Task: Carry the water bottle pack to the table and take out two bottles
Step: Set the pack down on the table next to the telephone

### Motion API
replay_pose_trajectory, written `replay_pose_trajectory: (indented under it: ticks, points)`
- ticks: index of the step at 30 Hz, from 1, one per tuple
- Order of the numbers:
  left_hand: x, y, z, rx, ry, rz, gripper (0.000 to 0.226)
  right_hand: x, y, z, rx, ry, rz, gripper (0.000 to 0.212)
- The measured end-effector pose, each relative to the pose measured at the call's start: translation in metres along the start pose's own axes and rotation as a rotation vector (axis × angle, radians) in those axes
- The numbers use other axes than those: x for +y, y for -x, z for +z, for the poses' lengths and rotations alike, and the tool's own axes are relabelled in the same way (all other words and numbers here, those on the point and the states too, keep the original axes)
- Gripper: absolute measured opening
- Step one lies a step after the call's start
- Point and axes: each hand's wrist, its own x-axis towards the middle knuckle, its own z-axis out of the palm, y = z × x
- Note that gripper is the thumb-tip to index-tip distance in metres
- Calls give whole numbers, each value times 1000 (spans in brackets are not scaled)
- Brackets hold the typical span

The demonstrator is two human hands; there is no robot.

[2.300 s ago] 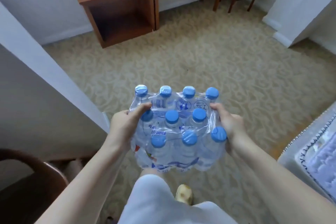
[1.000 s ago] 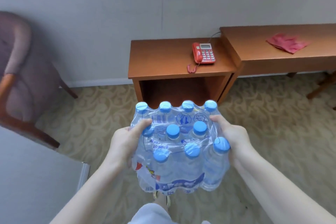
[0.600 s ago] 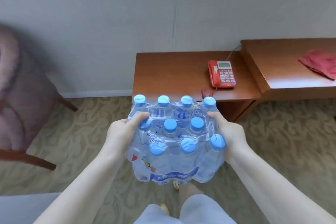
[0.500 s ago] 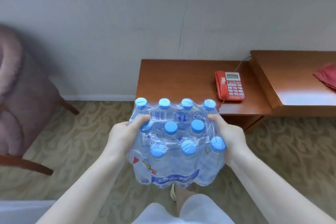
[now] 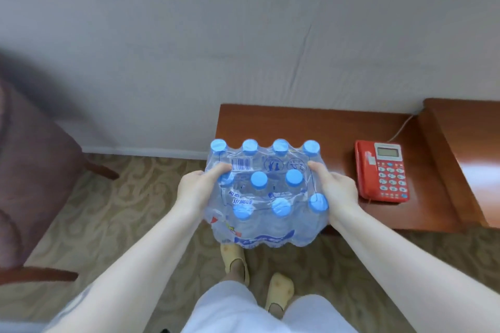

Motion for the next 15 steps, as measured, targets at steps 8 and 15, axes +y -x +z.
replay_pose_trajectory:
  ticks: [8, 15]
  points:
    - [37, -98, 1, -14, -89, 25, 75, -16, -68, 62, 102, 113, -27, 49]
    - [30, -134, 3, 15, -137, -38, 48, 0, -91, 92, 83, 204, 31, 48]
